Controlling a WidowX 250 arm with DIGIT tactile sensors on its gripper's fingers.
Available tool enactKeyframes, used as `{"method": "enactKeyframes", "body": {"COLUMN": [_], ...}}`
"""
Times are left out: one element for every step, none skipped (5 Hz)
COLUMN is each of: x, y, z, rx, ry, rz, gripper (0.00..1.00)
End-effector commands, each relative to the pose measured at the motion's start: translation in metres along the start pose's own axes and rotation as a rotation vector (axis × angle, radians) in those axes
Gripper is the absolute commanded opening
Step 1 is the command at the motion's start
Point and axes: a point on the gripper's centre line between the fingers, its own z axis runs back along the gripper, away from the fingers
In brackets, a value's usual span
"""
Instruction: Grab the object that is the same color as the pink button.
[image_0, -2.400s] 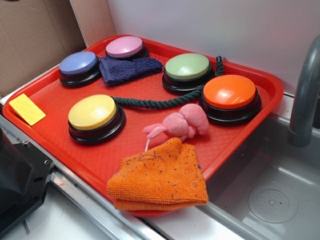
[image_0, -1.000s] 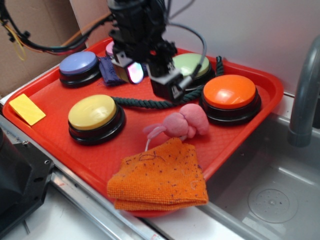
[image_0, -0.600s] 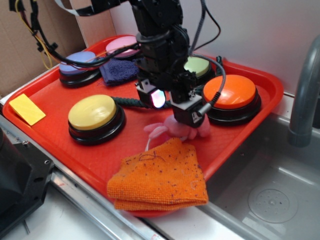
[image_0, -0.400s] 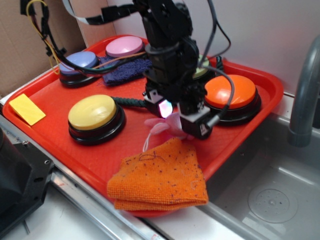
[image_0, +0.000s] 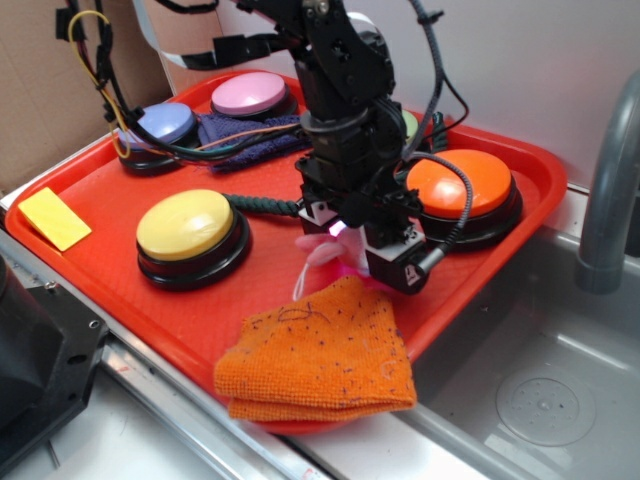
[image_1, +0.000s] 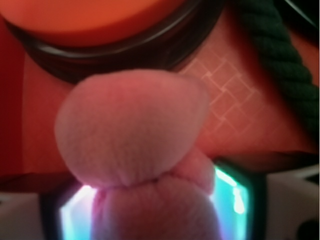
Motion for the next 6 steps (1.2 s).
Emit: {"method": "enactKeyframes", "body": {"x": [0.005,-0.001,-0.010,-0.020,-0.030,-0.033], "y": [0.003,0.023,0.058,0.085,0.116,0.125], "z": [0.047,0.092,0.139,0.161,0.177,0.182], "rx": [0.077,0.146,0.167,0.200,0.218,0.254], "ry": [-0.061,-0.097,-0.113,-0.128,-0.038,-0.014], "rz": [-0.033,0.006,0.030,0.107,0.152,0.159], "gripper": [0.00,0.00,0.00,0.00,0.00,0.00]}}
